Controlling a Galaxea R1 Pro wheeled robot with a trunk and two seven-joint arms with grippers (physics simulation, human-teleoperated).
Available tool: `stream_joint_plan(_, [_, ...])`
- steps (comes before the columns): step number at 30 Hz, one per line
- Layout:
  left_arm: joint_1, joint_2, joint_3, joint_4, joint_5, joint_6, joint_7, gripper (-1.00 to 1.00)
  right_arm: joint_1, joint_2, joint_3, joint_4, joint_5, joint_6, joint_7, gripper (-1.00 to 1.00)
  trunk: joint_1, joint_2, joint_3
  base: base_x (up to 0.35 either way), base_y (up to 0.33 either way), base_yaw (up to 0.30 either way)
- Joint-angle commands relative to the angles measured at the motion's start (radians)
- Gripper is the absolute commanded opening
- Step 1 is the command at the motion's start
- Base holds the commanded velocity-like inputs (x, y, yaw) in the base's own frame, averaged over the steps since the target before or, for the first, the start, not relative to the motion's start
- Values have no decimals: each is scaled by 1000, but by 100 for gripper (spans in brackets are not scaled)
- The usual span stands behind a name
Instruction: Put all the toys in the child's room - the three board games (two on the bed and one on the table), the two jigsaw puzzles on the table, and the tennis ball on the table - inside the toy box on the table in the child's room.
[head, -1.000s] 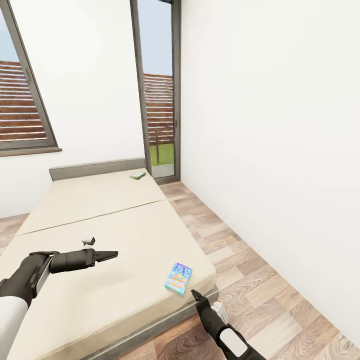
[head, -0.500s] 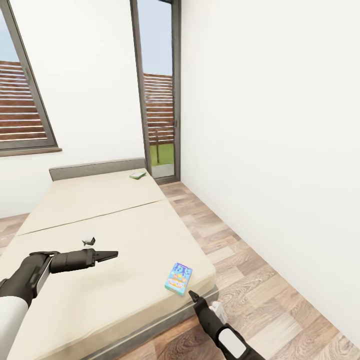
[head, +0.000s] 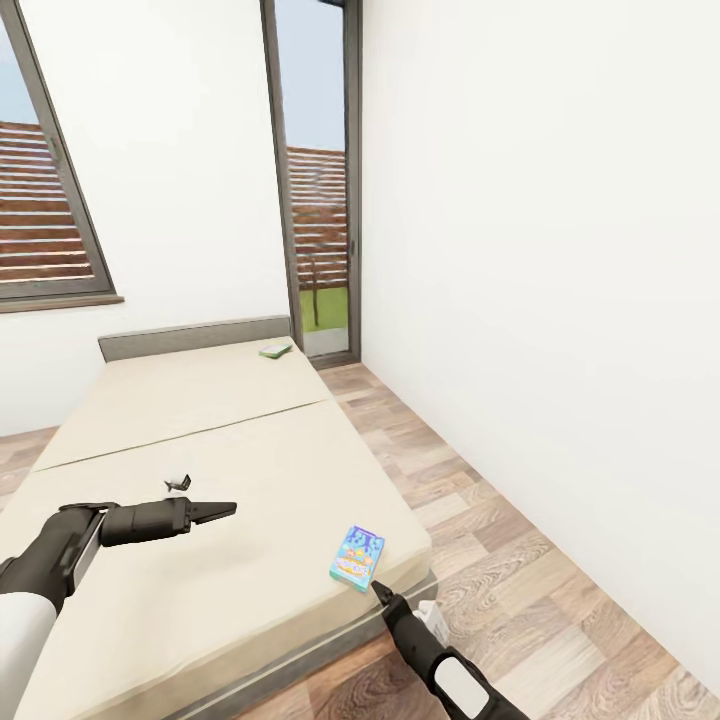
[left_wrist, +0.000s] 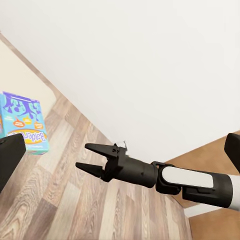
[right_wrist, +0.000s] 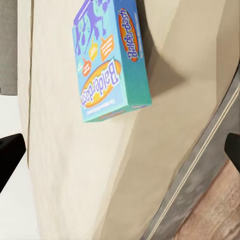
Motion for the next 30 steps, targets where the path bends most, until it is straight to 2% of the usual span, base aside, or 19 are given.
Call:
stream_joint_plan(1, [0,0,0,0,-2,11,-5,100,-1,0,3,0,-9,3,3,100,0,0,-1,88,0,0])
stream_joint_plan(30, [0,-2,1,0,-2,11,-5,100,-1,0,3,0,-9,0,2,100,0,0,-1,63,0,0])
